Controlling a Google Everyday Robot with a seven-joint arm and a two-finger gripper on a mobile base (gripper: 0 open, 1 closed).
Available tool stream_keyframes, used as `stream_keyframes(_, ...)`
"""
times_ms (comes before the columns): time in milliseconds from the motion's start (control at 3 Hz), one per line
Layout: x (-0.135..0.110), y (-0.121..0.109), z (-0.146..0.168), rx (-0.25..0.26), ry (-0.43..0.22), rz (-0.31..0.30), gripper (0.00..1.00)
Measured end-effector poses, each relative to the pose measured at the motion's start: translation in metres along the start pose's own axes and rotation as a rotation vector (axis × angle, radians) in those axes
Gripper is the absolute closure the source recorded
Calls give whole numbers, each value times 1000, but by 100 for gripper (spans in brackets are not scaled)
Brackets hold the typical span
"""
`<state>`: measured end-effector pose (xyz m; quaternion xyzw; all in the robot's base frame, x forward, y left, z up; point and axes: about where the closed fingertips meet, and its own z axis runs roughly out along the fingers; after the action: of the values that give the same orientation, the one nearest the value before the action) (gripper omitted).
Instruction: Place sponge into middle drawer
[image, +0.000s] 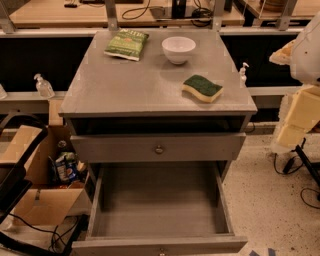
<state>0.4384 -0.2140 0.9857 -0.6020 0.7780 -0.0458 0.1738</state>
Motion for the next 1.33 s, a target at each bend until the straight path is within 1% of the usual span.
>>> stream_keyframes(333, 0, 0, 0, 0, 0, 0, 0)
stream_keyframes(667, -4, -8, 5, -13, -56, 8, 0)
stream_keyframes(1000, -8, -39, 27, -25, -219, 48, 0)
stream_keyframes(1333, -25, -77, 54, -18, -437, 67, 0)
